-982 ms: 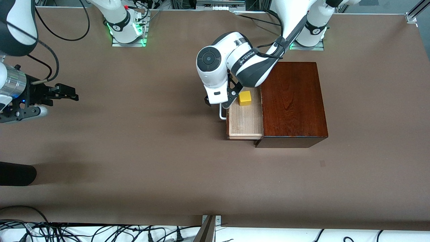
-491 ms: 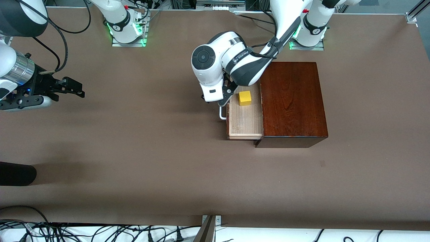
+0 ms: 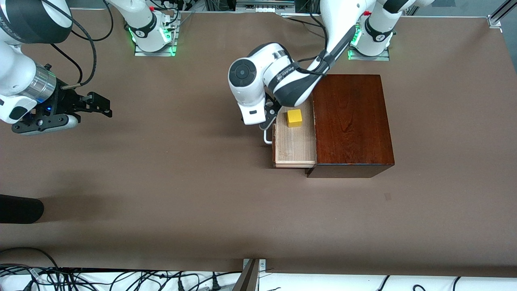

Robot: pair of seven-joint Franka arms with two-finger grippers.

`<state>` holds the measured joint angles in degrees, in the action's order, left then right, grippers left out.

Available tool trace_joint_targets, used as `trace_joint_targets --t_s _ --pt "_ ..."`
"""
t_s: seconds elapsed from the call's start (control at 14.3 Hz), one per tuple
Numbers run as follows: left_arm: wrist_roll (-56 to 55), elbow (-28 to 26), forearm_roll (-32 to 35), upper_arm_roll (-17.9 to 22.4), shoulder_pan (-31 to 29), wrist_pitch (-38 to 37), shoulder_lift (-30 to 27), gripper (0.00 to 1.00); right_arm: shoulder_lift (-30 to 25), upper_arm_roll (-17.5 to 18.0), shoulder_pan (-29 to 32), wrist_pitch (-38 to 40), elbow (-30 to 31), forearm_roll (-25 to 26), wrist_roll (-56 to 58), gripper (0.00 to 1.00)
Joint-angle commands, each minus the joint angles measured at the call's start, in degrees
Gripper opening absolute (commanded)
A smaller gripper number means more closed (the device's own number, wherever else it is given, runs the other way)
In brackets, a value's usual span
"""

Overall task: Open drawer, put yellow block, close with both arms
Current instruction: 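Withdraw the right gripper while the left gripper moves to the drawer front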

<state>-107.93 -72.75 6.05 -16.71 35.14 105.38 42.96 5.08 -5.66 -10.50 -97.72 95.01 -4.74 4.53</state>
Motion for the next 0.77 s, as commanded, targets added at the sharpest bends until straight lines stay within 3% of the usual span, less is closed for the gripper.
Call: trace_joint_targets --t_s 0.0,0.14,0.56,0.7 --pt "-1.59 1.47 0.98 1.94 0.54 0.35 1.16 0.00 0.46 -0.85 0.56 1.65 -1.41 0.26 0.04 1.00" --pt "-1.67 1.47 1.06 2.12 0.54 0.35 1.16 0.00 0.54 2.30 4.16 1.74 -1.41 0.08 0.22 1.00" --pt "-0.80 1.29 4.05 2.74 0.28 -0.26 0.64 0.00 0.54 2.32 4.61 1.74 -1.41 0.08 0.22 1.00" --pt "0.26 -1.51 5.10 2.83 -0.07 -0.44 -1.29 0.00 0.54 2.32 4.53 1.83 -1.41 0.17 0.22 1.00"
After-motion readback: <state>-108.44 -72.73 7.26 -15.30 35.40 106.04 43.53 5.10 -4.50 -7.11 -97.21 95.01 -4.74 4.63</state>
